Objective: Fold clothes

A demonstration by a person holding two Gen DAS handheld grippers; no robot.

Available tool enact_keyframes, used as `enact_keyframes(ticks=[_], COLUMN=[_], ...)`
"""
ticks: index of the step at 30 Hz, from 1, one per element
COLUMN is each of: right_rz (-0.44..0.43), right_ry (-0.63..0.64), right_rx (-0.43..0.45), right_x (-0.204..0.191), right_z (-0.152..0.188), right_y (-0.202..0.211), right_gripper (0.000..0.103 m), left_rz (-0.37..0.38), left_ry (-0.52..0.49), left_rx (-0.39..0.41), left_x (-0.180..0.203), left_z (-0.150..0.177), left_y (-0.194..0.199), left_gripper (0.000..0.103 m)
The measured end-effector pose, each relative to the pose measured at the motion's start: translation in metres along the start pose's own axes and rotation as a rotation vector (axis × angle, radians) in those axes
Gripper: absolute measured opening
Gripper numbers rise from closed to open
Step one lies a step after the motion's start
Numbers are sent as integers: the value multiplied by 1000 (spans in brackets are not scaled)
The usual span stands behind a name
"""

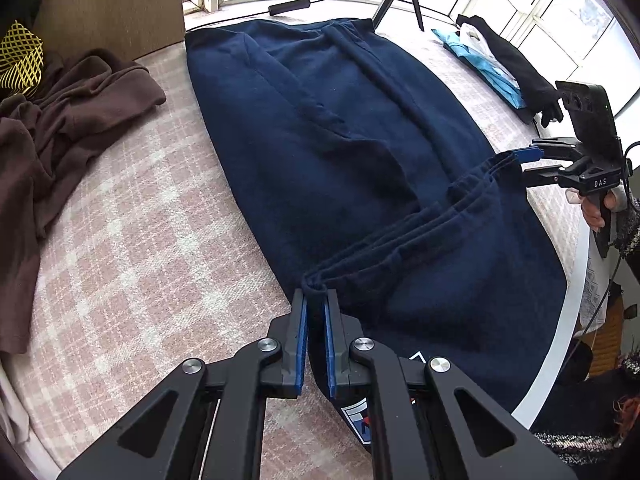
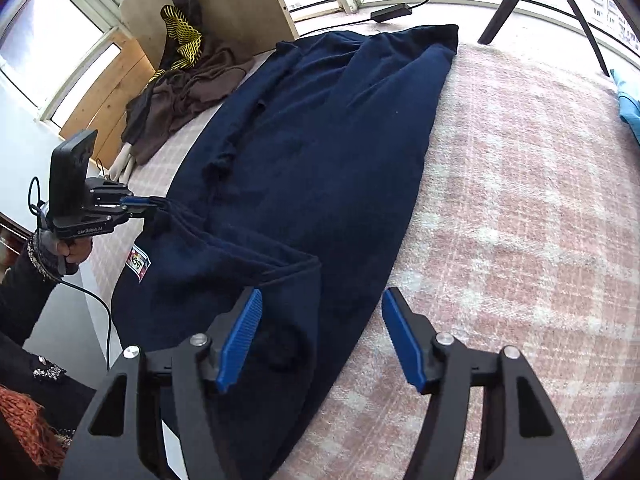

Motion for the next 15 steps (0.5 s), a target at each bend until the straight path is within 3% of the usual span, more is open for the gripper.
enact_keyframes(ticks=[2,5,11,12,15], right_rz=[-39,-22,8,13,37], right_ry=[-7,29,48,52,69], right_rx=[0,-3,-9,-10,-13], right_x=[-3,-2,-2,-2,-2], right_z=[6,14,14,14,14], right_y=[3,5,-1,-2,-3], right_gripper=[61,60,26,14,11], left_rz=[-1,0,3,3,22], left_ry=[-2,-15,-26,-30,-39], left_rx=[0,-7,-15,-15,4], left_x=[1,2,6,7,13], left_z=[0,1,0,0,-2], left_y=[-1,-3,-6,-7,-2], left_gripper=[7,7,7,7,6])
Point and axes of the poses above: each gripper's, at about its wrist camera, not at the fingertips, and y roughly against the way its jaws point, x to its right, z to its underside, the point moved 8 cm from there along -y, roughly the way its jaws point, and after that the axes turned 15 degrees about x, right-handed, at the moved point
